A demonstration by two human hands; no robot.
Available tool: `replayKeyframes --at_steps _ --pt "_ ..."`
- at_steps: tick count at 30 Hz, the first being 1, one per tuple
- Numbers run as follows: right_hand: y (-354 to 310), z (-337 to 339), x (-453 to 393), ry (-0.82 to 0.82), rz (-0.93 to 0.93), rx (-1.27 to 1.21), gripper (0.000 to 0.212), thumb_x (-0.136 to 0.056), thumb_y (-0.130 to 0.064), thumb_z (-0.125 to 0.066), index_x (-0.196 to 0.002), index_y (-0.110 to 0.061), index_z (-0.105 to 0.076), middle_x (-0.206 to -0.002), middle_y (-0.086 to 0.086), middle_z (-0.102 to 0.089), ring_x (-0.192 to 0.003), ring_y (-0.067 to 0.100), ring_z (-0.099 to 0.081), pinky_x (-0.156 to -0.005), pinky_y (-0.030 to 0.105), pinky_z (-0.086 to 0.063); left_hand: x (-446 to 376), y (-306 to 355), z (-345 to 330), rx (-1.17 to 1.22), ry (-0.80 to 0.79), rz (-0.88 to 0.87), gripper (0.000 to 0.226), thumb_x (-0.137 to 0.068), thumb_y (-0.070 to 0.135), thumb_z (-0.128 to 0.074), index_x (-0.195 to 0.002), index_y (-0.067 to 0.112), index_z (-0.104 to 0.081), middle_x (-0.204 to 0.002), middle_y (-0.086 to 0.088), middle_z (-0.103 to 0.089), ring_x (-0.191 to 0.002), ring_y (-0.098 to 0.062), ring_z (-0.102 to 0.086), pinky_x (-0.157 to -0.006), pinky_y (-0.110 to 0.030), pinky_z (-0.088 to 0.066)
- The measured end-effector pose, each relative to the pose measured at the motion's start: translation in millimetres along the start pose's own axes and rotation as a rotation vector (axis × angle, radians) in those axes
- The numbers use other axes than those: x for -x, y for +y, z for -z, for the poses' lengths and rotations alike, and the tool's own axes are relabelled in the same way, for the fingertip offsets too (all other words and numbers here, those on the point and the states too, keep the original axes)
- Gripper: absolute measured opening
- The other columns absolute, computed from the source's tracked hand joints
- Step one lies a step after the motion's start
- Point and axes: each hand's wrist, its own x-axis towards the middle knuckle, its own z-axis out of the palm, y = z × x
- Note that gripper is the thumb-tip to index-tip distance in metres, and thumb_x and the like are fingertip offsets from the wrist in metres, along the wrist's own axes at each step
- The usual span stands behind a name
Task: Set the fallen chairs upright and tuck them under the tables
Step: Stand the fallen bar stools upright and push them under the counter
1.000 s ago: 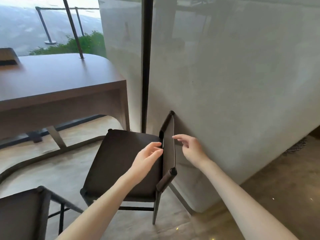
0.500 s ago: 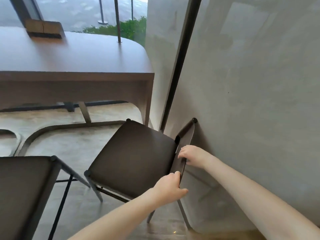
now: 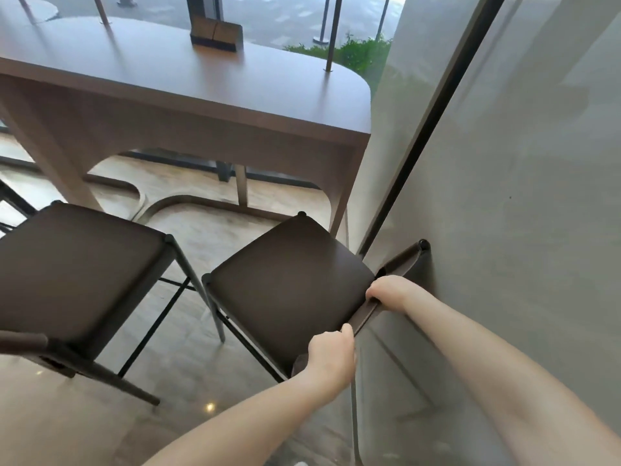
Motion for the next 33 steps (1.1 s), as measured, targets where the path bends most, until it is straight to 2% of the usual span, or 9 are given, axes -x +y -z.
replayKeyframes --at_steps 2,3,4,6,8,13,21,27,33 --pt "1 -2 1 0.024 -0.009 0.026 0.027 -0.090 -0.018 -0.054 -0.113 -0.017 -0.068 -0.108 0.004 -0.068 -0.104 0.026 -0.062 -0.082 0.032 -0.047 0 1 3 0.004 -0.016 0.042 0.030 -0.081 0.030 -0.066 -0.080 0.018 -0.038 -0.059 0.000 -0.052 -0.055 -0.026 -0.052 -0.043 -0.025 -0.007" --pt "2 -5 2 0.045 -0.019 0.039 0.026 -0.090 -0.021 -0.054 -0.111 -0.019 -0.069 -0.107 0.003 -0.069 -0.103 0.025 -0.063 -0.082 0.031 -0.049 -1 0 1 -0.058 0.043 0.017 0.040 -0.070 0.029 -0.077 -0.072 0.020 -0.038 -0.054 0.002 -0.054 -0.048 -0.024 -0.055 -0.043 -0.024 -0.004" --pt "2 -8 3 0.064 -0.034 0.054 0.025 -0.090 -0.025 -0.054 -0.109 -0.020 -0.070 -0.106 0.002 -0.070 -0.102 0.025 -0.063 -0.082 0.031 -0.050 -3 0 -2 -0.129 0.027 0.018 0.037 -0.067 0.022 -0.079 -0.071 0.022 -0.041 -0.059 0.001 -0.061 -0.053 -0.022 -0.061 -0.042 -0.024 -0.006" --pt "3 -14 4 0.090 -0.046 0.081 0.026 -0.091 -0.031 -0.053 -0.107 -0.022 -0.070 -0.105 0.000 -0.070 -0.102 0.025 -0.064 -0.083 0.032 -0.052 -3 -2 -4 -0.132 -0.030 -0.049 0.023 -0.079 -0.001 -0.062 -0.086 0.018 -0.052 -0.088 -0.006 -0.069 -0.081 -0.029 -0.067 -0.048 -0.026 -0.023" --pt "3 -20 6 0.106 -0.049 0.097 0.027 -0.092 -0.032 -0.051 -0.109 -0.023 -0.070 -0.108 0.001 -0.069 -0.103 0.026 -0.064 -0.085 0.032 -0.051 -6 -4 -2 -0.122 -0.009 -0.075 0.026 -0.081 -0.007 -0.052 -0.090 0.017 -0.050 -0.098 -0.009 -0.068 -0.091 -0.032 -0.065 -0.049 -0.028 -0.024" --pt "2 -28 10 0.133 -0.045 0.099 0.028 -0.092 -0.030 -0.047 -0.102 -0.019 -0.070 -0.104 0.003 -0.070 -0.098 0.027 -0.065 -0.083 0.033 -0.052 -2 -4 -3 -0.111 0.049 -0.085 0.023 -0.083 -0.005 -0.049 -0.098 0.009 -0.058 -0.098 -0.011 -0.067 -0.091 -0.034 -0.064 -0.063 -0.031 -0.032" --pt "-9 -24 12 0.202 -0.010 0.115 0.033 -0.097 -0.036 -0.043 -0.101 -0.014 -0.067 -0.106 0.006 -0.069 -0.100 0.029 -0.064 -0.083 0.033 -0.050 -2 -29 -5 -0.188 0.076 -0.114 0.012 -0.092 0.007 -0.047 -0.097 0.012 -0.057 -0.095 -0.009 -0.068 -0.087 -0.034 -0.064 -0.062 -0.032 -0.031" --pt "-32 -10 8 0.234 0.010 0.178 0.038 -0.100 -0.040 -0.040 -0.106 -0.012 -0.065 -0.109 0.007 -0.068 -0.103 0.031 -0.064 -0.084 0.033 -0.048 4 -63 10 -0.302 0.082 -0.170 0.018 -0.098 0.015 -0.039 -0.103 0.013 -0.056 -0.100 -0.009 -0.068 -0.089 -0.034 -0.065 -0.062 -0.032 -0.033" --pt "-65 5 4 0.256 0.054 0.202 0.036 -0.102 -0.032 -0.038 -0.109 -0.011 -0.065 -0.112 0.009 -0.068 -0.104 0.033 -0.064 -0.084 0.035 -0.047 14 -109 21 -0.414 0.073 -0.246 0.030 -0.105 0.027 -0.028 -0.110 0.013 -0.054 -0.104 -0.011 -0.069 -0.093 -0.036 -0.064 -0.066 -0.033 -0.033"
